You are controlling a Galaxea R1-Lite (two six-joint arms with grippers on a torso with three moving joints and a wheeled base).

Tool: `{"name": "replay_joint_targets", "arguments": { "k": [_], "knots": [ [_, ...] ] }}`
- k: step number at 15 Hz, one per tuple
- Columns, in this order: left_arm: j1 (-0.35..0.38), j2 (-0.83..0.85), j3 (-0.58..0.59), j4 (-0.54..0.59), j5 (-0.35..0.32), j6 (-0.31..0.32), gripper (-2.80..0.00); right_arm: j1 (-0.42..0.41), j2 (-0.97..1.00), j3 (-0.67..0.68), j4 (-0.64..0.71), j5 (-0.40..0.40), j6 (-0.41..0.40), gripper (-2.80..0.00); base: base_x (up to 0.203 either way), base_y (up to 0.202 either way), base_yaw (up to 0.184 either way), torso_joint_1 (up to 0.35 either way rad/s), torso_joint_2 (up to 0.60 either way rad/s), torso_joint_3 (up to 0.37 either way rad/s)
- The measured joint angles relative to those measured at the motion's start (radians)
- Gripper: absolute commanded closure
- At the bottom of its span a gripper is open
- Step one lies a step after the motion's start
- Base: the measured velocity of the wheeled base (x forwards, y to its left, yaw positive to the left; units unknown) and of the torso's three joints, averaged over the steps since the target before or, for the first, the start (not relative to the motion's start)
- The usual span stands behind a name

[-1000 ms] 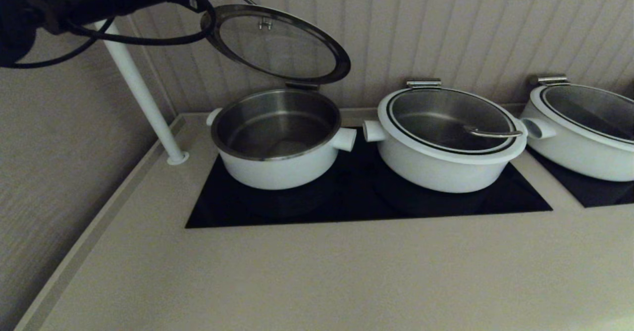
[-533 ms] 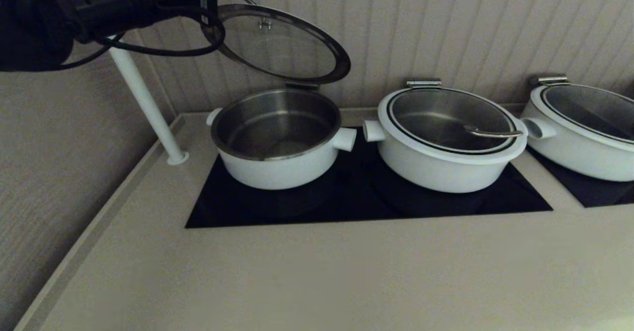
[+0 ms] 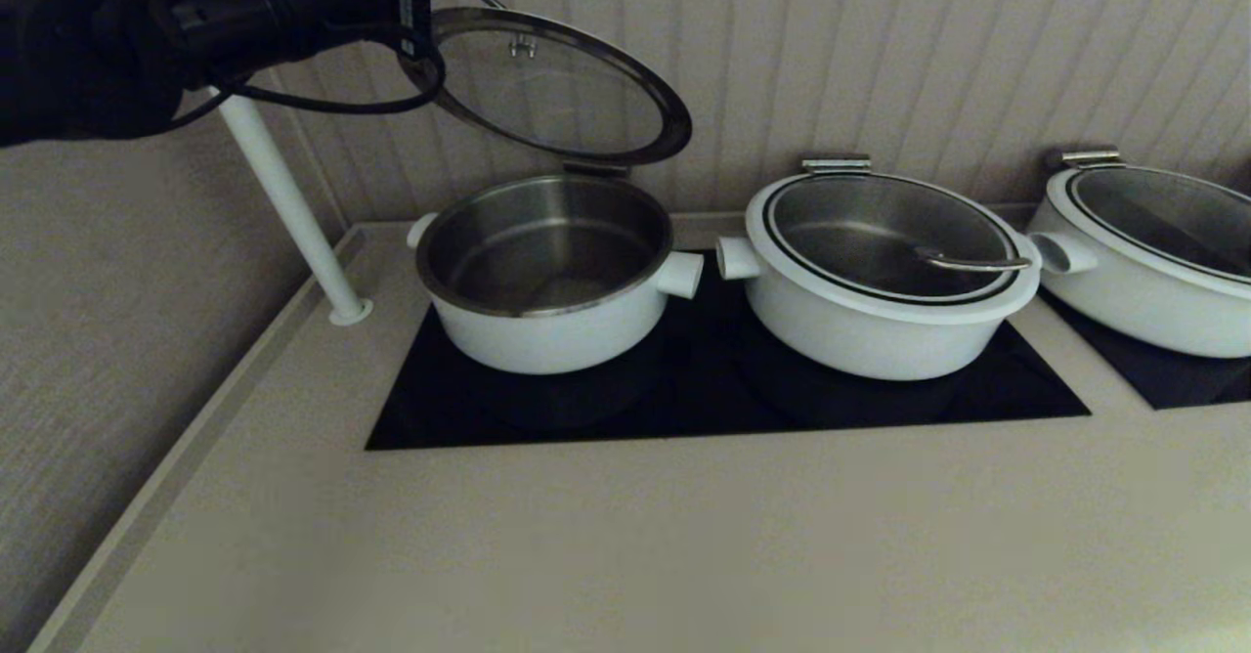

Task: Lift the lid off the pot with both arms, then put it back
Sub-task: Close the pot lid

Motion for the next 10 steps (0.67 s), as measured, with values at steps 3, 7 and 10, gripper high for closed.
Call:
{"name": "replay_joint_targets", "arguments": {
  "k": [3,7,10],
  "knots": [
    [0.007,0.009,-0.001,0.000,-0.014,0.000,0.00,0.000,0.000,0.000,0.000,0.000,0.000,0.00,0.000,0.000,0.000,0.000,0.00,0.000],
    [0.012,0.016,-0.001,0.000,-0.018,0.000,0.00,0.000,0.000,0.000,0.000,0.000,0.000,0.00,0.000,0.000,0.000,0.000,0.00,0.000],
    [0.013,0.014,0.008,0.000,-0.020,-0.001,0.00,0.000,0.000,0.000,0.000,0.000,0.000,0.00,0.000,0.000,0.000,0.000,0.00,0.000]
  ]
}}
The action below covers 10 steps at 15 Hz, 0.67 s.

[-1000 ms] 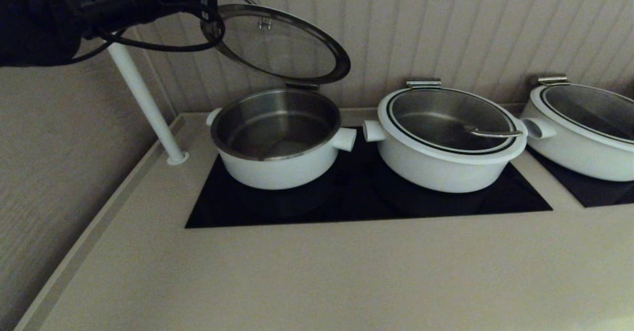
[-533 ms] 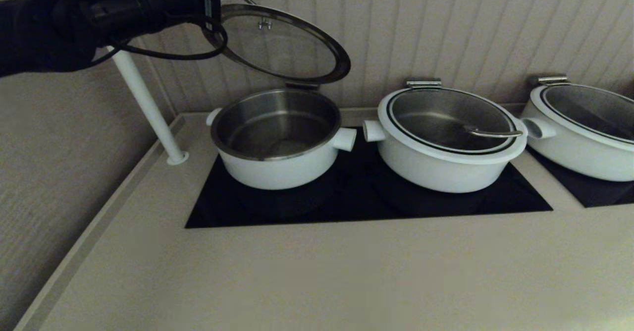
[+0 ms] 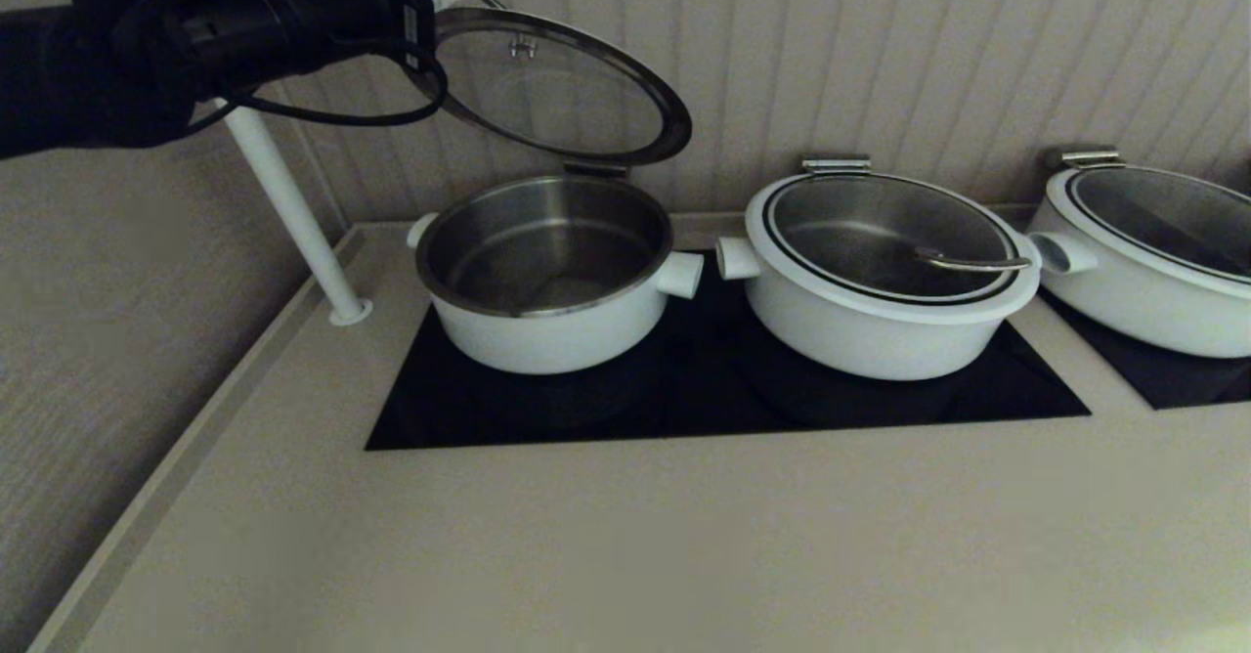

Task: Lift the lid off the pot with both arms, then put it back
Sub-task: Close the pot lid

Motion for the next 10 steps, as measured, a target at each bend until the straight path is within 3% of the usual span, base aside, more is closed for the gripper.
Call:
{"name": "replay_joint_targets", "arguments": {
  "k": [10],
  "knots": [
    [0.000,-0.034,0.063,-0.002,0.000,0.001,0.00,0.000,0.000,0.000,0.000,0.000,0.000,0.00,0.000,0.000,0.000,0.000,0.00,0.000]
  ]
}}
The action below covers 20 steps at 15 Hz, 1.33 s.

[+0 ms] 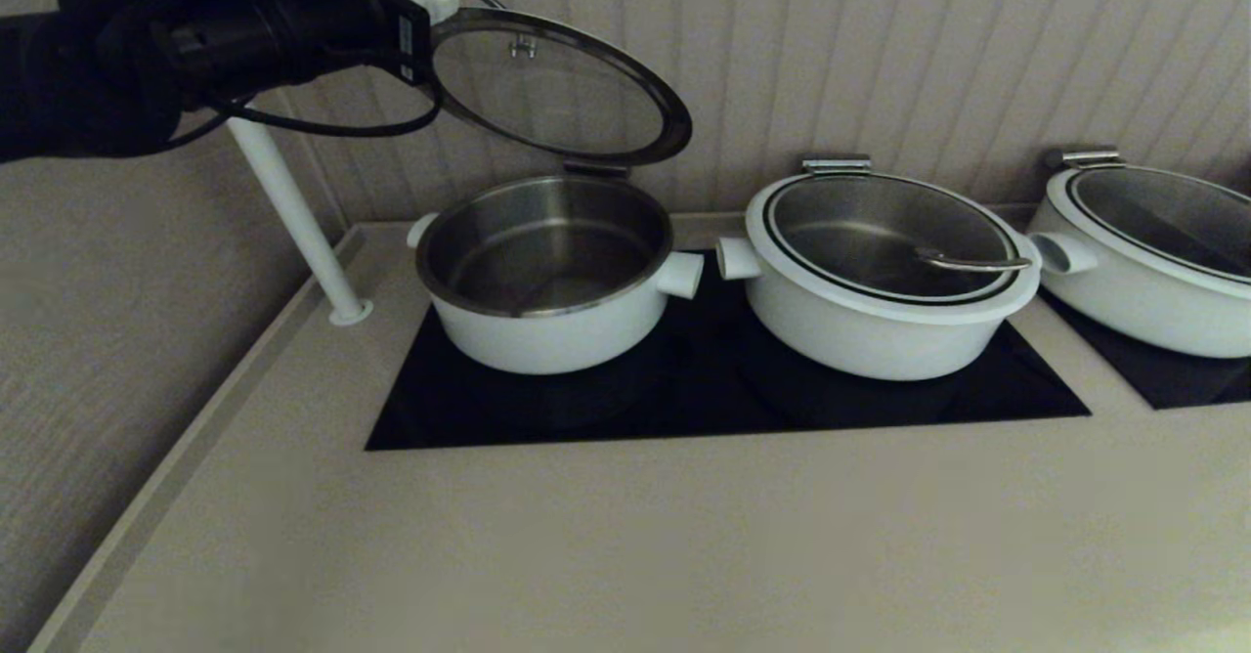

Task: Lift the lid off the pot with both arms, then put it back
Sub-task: Close the pot lid

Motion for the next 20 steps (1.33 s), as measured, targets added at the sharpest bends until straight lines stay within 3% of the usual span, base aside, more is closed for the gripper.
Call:
{"name": "replay_joint_targets", "arguments": {
  "k": [5,11,20],
  "knots": [
    [0.008,-0.004,0.002,-0.012,0.002,0.000,0.00,0.000,0.000,0.000,0.000,0.000,0.000,0.00,0.000,0.000,0.000,0.000,0.00,0.000],
    [0.023,0.056,-0.122,-0.001,0.000,-0.001,0.00,0.000,0.000,0.000,0.000,0.000,0.000,0.00,0.000,0.000,0.000,0.000,0.00,0.000],
    [0.024,0.113,-0.142,-0.010,-0.001,-0.001,0.00,0.000,0.000,0.000,0.000,0.000,0.000,0.00,0.000,0.000,0.000,0.000,0.00,0.000]
  ]
}}
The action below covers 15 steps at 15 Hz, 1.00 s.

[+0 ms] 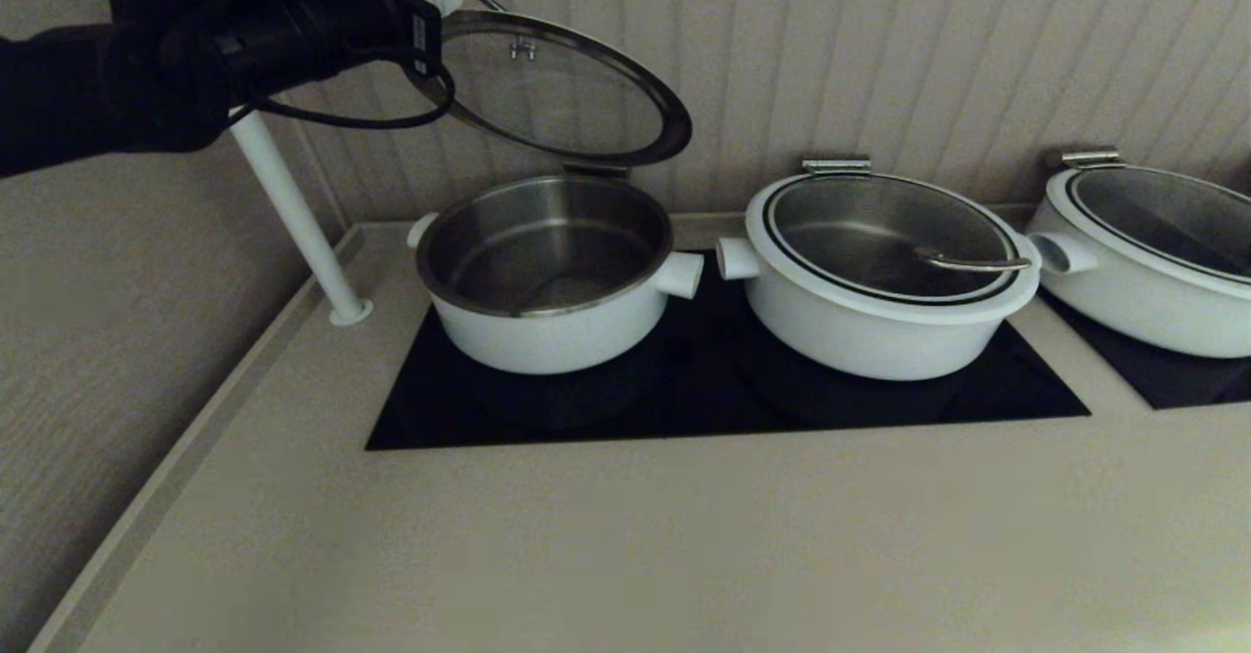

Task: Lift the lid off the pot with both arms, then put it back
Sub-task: Close the pot lid

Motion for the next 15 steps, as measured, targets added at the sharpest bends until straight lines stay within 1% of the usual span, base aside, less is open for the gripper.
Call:
{"name": "replay_joint_targets", "arguments": {
  "k": [15],
  "knots": [
    [0.013,-0.011,0.014,0.014,0.001,0.001,0.00,0.000,0.000,0.000,0.000,0.000,0.000,0.00,0.000,0.000,0.000,0.000,0.00,0.000]
  ]
}}
